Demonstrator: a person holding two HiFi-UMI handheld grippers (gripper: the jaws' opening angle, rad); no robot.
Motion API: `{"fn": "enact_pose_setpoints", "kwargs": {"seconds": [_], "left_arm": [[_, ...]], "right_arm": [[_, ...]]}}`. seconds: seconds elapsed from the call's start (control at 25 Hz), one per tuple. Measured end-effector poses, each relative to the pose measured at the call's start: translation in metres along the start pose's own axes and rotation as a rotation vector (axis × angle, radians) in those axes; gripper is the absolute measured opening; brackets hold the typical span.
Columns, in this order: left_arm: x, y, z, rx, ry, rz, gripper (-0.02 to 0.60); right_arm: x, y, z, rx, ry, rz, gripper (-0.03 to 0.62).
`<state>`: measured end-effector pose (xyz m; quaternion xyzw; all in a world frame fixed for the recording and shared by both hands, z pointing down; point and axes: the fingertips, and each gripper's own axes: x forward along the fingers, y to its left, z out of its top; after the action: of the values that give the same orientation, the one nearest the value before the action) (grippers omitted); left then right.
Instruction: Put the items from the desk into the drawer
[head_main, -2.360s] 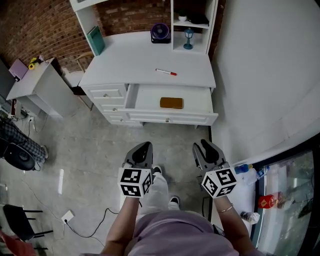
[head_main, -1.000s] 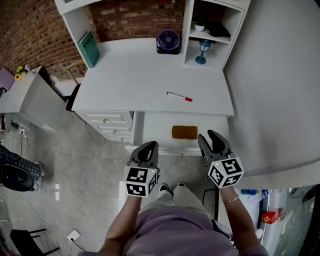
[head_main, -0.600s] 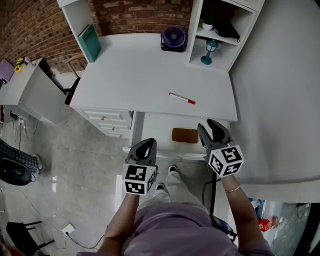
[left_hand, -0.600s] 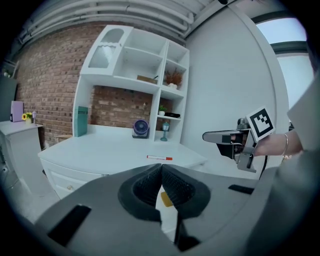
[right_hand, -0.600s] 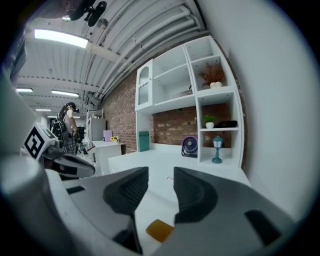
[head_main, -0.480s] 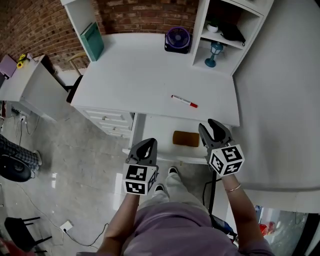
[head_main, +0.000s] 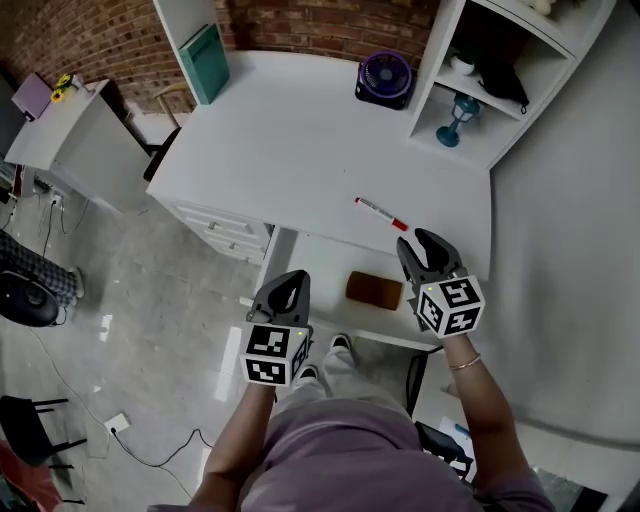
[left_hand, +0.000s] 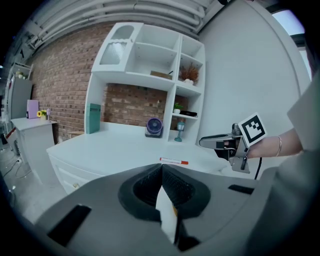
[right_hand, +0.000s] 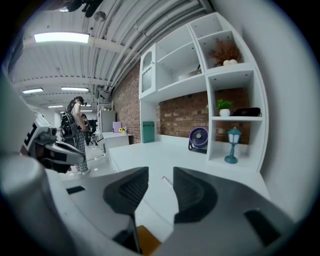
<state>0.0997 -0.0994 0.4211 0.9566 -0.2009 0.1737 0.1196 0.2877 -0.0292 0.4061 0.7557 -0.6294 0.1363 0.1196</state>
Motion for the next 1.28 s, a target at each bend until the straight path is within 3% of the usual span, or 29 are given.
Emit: {"fn": "enact_pose_setpoints", "kwargs": {"seconds": [0.24,0.72,1.28], "left_arm": [[0.004,0.007,-0.001,-0.020,0.006,0.062,-0.002],[-0.004,0.022,-0.009,-0.050,0.033,0.166,-0.002],[0.011,0.029,-0.019,-0.076,0.071,0.205,-0.002]], "right_arm": [[0.030,-0.008,-0.018,-0.030,0.066,0.063,0.147],[0.081,-0.031,-0.046,-0.087,0.165,0.107,0.147],[0.122,-0.040,-0.079,-0.184,0.292,0.166,0.147]]}}
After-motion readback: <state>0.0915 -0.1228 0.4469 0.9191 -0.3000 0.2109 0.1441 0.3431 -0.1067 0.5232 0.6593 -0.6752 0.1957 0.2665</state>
